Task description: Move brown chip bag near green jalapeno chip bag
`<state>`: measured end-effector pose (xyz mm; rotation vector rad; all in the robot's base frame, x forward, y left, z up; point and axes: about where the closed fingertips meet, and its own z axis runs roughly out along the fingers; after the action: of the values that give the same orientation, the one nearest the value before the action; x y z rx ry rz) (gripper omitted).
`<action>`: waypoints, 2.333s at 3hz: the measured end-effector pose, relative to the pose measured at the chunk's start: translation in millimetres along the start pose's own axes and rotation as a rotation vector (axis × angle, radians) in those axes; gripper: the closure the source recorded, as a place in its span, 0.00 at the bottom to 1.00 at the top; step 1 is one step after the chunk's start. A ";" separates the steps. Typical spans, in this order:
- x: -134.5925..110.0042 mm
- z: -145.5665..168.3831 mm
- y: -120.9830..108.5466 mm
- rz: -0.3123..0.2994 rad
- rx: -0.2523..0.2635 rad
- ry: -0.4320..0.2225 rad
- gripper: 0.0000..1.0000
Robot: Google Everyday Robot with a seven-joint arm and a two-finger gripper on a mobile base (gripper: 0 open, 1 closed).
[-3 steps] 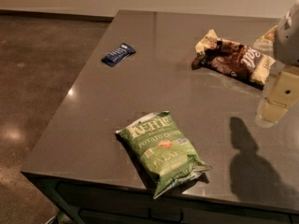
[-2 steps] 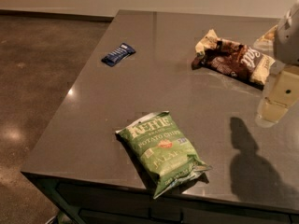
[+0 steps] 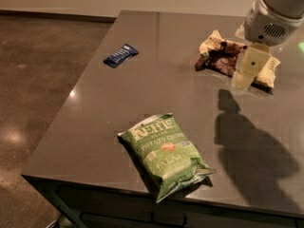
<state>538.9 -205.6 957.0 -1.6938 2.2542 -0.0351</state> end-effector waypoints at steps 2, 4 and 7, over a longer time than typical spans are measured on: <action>6.6 36.9 -84.0 0.117 0.075 0.000 0.00; 25.3 75.8 -142.6 0.236 0.092 0.010 0.00; 29.1 107.0 -161.7 0.233 0.065 0.049 0.48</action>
Offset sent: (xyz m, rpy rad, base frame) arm 0.1365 -0.0495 -0.0266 0.0221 -0.0731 -0.2193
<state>711.0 -262.7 882.4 -1.4036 2.4437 -0.0968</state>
